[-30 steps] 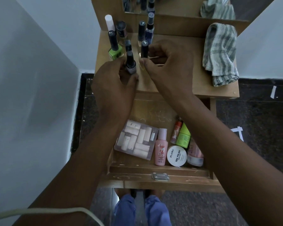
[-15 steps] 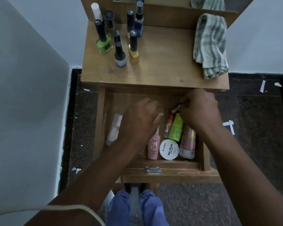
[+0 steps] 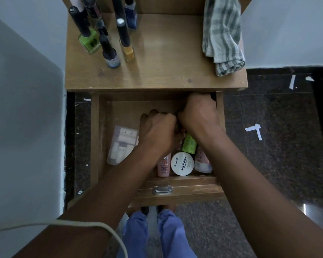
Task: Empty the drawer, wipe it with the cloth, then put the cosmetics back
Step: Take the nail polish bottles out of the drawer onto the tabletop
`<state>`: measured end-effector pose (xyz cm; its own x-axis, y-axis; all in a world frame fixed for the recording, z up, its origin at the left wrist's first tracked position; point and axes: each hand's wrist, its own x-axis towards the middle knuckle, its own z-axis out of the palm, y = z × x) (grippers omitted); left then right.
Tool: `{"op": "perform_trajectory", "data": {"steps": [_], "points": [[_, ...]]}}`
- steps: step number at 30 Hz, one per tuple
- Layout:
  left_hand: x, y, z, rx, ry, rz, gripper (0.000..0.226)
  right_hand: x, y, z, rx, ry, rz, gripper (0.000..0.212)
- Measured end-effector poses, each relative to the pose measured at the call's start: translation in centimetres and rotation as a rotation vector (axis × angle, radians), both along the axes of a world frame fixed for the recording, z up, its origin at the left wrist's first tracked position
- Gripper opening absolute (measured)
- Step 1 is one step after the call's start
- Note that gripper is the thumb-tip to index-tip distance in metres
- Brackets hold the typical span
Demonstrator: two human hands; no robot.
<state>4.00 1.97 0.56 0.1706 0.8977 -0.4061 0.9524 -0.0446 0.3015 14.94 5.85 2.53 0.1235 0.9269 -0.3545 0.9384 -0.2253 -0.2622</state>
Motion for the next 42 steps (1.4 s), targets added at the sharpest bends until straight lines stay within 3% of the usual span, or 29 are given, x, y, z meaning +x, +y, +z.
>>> {"op": "perform_trajectory", "data": {"steps": [2, 6, 16, 19, 27, 33, 42], "points": [[0.1, 0.1, 0.2, -0.041, 0.005, 0.017, 0.039, -0.1, 0.1, -0.1, 0.004, 0.027, -0.025, 0.02], [0.5, -0.3, 0.2, -0.101, 0.022, 0.021, 0.026, 0.2, -0.2, -0.5, -0.013, 0.073, -0.077, 0.019], [0.9, -2.7, -1.8, 0.148, 0.075, 0.09, 0.034, 0.5, -1.1, -0.8, 0.044, 0.283, -0.222, 0.029], [0.1, -3.0, -1.9, 0.203, -0.003, 0.113, 0.032, 0.8, -1.7, -0.7, 0.061, 0.323, -0.299, 0.039], [-3.8, -4.2, 0.7, 0.259, -0.429, 0.279, 0.017, 0.7, -3.4, 0.2, 0.107, 0.412, -0.43, 0.05], [-6.6, -4.4, 3.8, 0.373, -0.635, 0.376, 0.023, -0.3, -4.3, 3.1, 0.132, 0.565, -0.329, 0.038], [-10.1, -2.3, 7.2, 0.651, -0.838, 0.551, 0.021, -4.7, -2.3, 7.2, 0.436, 0.705, -0.127, 0.035]]}}
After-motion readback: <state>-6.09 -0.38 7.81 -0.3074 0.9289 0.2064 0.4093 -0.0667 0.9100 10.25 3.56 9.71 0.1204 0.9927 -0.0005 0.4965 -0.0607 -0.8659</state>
